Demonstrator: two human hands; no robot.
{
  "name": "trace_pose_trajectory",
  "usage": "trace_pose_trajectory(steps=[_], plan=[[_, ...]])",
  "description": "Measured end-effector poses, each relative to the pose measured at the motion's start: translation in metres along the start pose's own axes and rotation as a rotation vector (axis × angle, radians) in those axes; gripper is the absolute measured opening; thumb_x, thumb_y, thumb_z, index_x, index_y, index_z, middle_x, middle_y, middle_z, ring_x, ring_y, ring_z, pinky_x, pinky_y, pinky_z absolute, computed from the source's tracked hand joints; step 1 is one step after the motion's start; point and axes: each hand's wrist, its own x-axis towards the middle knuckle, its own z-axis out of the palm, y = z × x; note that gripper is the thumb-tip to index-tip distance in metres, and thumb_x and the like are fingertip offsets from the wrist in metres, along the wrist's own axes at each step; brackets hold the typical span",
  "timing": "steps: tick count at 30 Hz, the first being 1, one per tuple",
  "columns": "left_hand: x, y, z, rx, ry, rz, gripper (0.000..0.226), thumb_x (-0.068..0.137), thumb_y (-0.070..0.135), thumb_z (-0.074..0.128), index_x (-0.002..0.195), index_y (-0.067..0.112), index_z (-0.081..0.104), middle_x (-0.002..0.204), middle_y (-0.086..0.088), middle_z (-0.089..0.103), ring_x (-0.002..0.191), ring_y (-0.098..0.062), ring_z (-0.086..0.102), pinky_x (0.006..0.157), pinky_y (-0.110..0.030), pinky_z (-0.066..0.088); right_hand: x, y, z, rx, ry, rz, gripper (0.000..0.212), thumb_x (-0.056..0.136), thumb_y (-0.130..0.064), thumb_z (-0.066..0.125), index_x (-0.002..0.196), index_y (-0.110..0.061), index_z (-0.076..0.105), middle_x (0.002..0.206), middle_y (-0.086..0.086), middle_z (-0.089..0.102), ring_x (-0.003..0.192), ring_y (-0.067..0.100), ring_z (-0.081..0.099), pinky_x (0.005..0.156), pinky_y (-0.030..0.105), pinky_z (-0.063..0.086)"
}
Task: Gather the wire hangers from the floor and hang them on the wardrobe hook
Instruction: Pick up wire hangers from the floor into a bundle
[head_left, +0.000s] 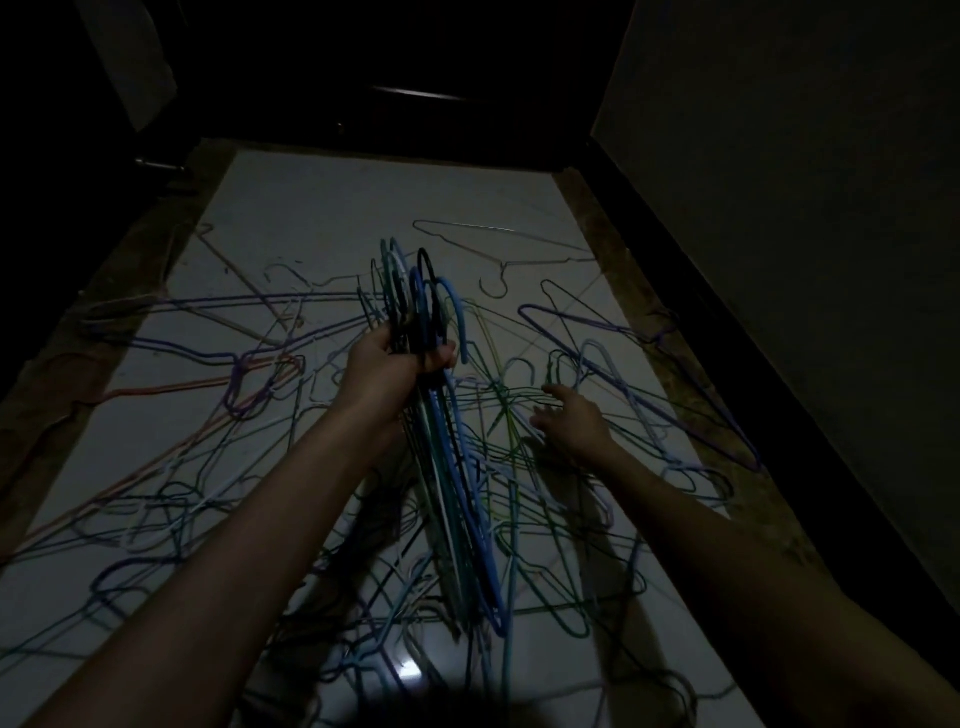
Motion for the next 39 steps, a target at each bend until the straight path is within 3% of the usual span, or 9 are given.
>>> trace_pose_trajectory(steps=[8,11,16,19,23,28,31,35,39], plan=[[0.005,-0.004,-0.004,0.008,0.009,-0.007,0.032,0.083,-0.003,0.064,0.113,0.006,0.061,0.091,-0.004,0.067,0.08,-0.013,0.065,0.069,-0.02,0.056,0.007,0.005,0.01,-0.223,0.073,-0.03,0.041,0.085,-0.037,0.064,0.12,-0.016,0.058,0.115,0.009,0.063,0.104,0.027,0.058,0.088,0.04,0.048],[0.004,-0.006,-0.003,0.007,0.022,-0.021,0.034,0.082,-0.004,0.065,0.114,0.005,0.06,0.098,-0.011,0.066,0.089,-0.021,0.064,0.078,-0.028,0.055,0.003,0.006,0.013,-0.16,0.042,-0.007,0.028,0.089,-0.037,0.06,0.108,-0.016,0.062,0.097,0.011,0.064,0.08,0.023,0.059,0.068,0.03,0.045],[0.004,-0.009,-0.002,-0.007,0.01,-0.042,0.036,0.083,-0.003,0.064,0.118,0.004,0.059,0.096,-0.009,0.066,0.086,-0.02,0.064,0.079,-0.028,0.055,-0.003,0.018,0.011,0.024,-0.013,0.019,0.02,0.088,-0.023,0.062,0.103,-0.01,0.069,0.083,0.008,0.061,0.063,0.012,0.052,0.058,0.02,0.041],[0.003,-0.009,-0.002,-0.02,-0.004,-0.048,0.035,0.084,-0.003,0.063,0.117,0.005,0.059,0.095,-0.007,0.066,0.082,-0.016,0.064,0.075,-0.024,0.055,-0.01,0.024,0.013,0.169,0.006,0.061,0.014,0.088,-0.016,0.059,0.097,-0.009,0.068,0.096,0.014,0.067,0.077,0.018,0.059,0.067,0.025,0.046],[0.003,-0.009,-0.001,-0.024,0.003,-0.056,0.036,0.083,-0.001,0.064,0.118,0.005,0.059,0.1,-0.009,0.066,0.086,-0.019,0.064,0.083,-0.03,0.054,-0.008,0.02,0.012,0.338,0.171,0.172,0.014,0.093,-0.016,0.052,0.101,-0.009,0.061,0.098,0.013,0.065,0.086,0.026,0.06,0.084,0.043,0.053],[0.001,-0.009,-0.003,-0.004,0.018,-0.064,0.034,0.084,-0.001,0.064,0.116,0.006,0.059,0.101,-0.01,0.066,0.087,-0.02,0.064,0.083,-0.032,0.055,-0.008,0.006,0.014,0.39,0.225,0.192,0.013,0.095,-0.017,0.05,0.101,-0.008,0.057,0.082,0.005,0.058,0.075,0.022,0.059,0.069,0.034,0.05],[0.001,-0.01,-0.003,-0.016,0.027,-0.068,0.033,0.084,-0.003,0.062,0.116,0.005,0.058,0.095,-0.009,0.065,0.079,-0.016,0.063,0.075,-0.028,0.055,-0.011,0.0,0.021,0.405,0.211,0.195,0.007,0.093,-0.02,0.053,0.094,-0.013,0.053,0.08,0.006,0.06,0.081,0.028,0.063,0.074,0.04,0.052],[0.002,-0.01,-0.004,-0.011,0.047,-0.074,0.036,0.084,-0.004,0.063,0.118,0.004,0.058,0.101,-0.011,0.065,0.088,-0.022,0.063,0.089,-0.036,0.052,-0.016,-0.011,0.023,0.495,0.189,0.156,0.006,0.091,-0.014,0.056,0.089,-0.011,0.051,0.075,0.006,0.054,0.07,0.025,0.054,0.067,0.037,0.049],[0.0,-0.007,-0.003,-0.042,0.041,-0.076,0.035,0.084,-0.005,0.061,0.119,0.003,0.057,0.1,-0.012,0.064,0.078,-0.016,0.063,0.077,-0.028,0.055,-0.023,-0.02,0.021,0.545,0.224,0.134,0.01,0.09,-0.012,0.057,0.085,-0.01,0.049,0.069,0.001,0.05,0.061,0.017,0.048,0.059,0.026,0.042]])
